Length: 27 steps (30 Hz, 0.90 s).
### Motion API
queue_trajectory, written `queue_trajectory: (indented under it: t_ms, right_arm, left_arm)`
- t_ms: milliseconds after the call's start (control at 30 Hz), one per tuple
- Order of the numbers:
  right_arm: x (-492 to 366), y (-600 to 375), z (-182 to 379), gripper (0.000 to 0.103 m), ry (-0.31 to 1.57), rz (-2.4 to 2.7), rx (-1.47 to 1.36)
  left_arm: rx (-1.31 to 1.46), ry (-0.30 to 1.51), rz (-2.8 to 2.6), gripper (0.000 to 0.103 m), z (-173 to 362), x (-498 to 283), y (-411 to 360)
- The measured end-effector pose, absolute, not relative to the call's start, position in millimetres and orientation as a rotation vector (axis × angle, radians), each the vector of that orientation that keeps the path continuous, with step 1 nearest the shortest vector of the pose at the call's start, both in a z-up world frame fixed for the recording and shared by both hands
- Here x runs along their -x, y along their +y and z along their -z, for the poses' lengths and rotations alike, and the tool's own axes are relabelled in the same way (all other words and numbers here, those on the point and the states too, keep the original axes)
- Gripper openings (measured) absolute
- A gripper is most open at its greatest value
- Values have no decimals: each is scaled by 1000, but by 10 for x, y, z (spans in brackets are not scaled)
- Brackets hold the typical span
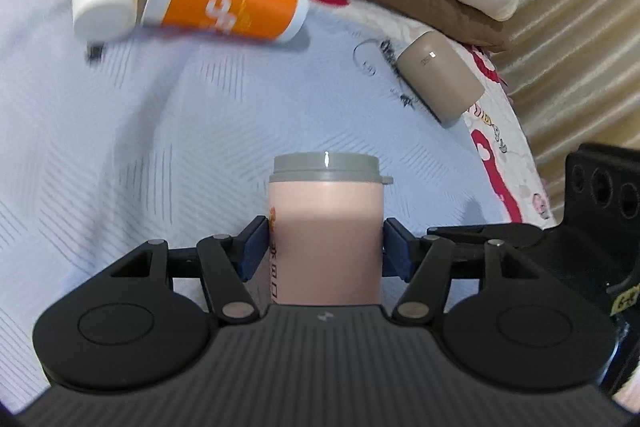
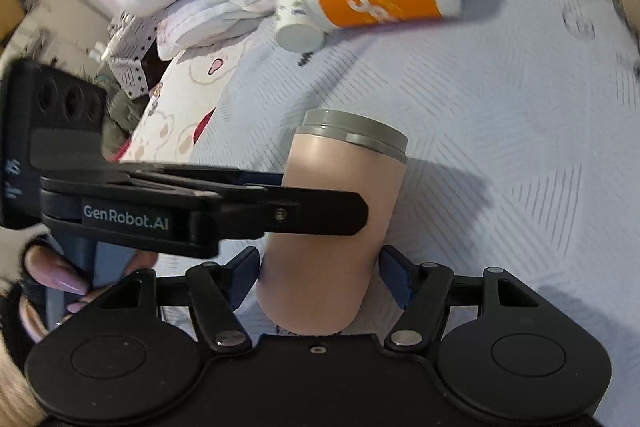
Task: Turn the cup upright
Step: 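Lower the upright pink tumbler onto the sheet with the right gripper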
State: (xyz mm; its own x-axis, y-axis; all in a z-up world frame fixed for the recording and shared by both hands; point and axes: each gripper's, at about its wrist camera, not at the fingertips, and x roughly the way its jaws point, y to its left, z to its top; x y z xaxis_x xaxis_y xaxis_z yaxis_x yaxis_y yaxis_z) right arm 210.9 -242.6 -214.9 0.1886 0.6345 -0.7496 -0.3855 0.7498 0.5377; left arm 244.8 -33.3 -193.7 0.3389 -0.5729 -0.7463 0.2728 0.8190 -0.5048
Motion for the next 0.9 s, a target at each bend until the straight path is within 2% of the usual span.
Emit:
queue_trajectory:
  t_ms: [267, 433, 667, 900]
  right_arm:
    - [-1982, -2252, 1978, 68, 971, -666, -6]
    - [-1870, -2070, 1949, 68, 754, -586, 216]
    - [-1897, -1993, 2054, 68, 580, -499, 255]
    - [-1959, -2084, 2149, 68, 511, -460, 215]
  left_arm:
    - [196, 936, 570, 61, 1710, -2312, -432]
    - [119, 809, 549, 61, 1649, -2217, -517]
    - [101, 715, 520, 61, 1708, -2282, -583]
    - [31, 662, 523, 61, 1774, -2287, -723]
